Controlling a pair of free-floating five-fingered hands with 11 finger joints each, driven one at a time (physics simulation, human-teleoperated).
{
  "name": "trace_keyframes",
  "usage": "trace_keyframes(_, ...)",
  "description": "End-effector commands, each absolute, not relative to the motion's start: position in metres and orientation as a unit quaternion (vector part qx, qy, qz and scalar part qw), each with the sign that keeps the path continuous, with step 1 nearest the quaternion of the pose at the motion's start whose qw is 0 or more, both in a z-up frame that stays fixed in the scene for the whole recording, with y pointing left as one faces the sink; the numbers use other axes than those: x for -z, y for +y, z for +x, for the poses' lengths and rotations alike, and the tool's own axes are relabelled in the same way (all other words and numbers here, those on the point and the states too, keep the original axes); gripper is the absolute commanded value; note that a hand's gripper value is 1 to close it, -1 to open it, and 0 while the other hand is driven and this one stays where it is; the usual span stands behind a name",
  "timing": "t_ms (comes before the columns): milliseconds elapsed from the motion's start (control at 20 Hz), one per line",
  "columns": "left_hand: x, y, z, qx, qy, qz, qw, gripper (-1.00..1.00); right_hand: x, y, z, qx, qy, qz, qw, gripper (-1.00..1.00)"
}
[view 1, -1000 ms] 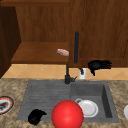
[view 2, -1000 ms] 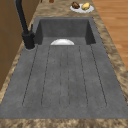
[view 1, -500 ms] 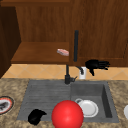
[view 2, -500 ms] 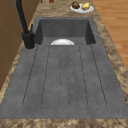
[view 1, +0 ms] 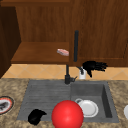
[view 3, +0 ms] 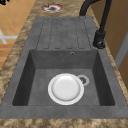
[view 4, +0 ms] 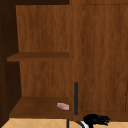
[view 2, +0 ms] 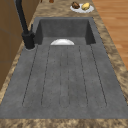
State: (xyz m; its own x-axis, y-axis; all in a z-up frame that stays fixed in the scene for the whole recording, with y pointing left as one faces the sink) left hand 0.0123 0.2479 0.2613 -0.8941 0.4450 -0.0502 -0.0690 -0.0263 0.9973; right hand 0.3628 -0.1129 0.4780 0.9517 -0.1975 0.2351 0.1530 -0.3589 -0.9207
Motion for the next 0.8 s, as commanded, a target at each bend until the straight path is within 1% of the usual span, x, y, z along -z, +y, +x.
trace_keyframes(0,-0.261,0.248,0.012,-0.703,0.673,0.140,0.183,0.00,-0.469,-0.109,0.332,0.151,0.008,-0.810,0.567,-1.00)
trace_keyframes(200,-0.261,0.248,0.012,-0.703,0.673,0.140,0.183,0.00,-0.453,-0.119,0.312,0.121,-0.011,-0.806,0.579,-1.00)
trace_keyframes(650,-0.261,0.248,0.012,-0.703,0.673,0.140,0.183,0.00,-0.413,-0.143,0.258,0.096,-0.013,-0.796,0.597,-1.00)
trace_keyframes(750,-0.261,0.248,0.012,-0.703,0.673,0.140,0.183,0.00,-0.406,-0.147,0.249,0.092,-0.023,-0.793,0.601,-1.00)
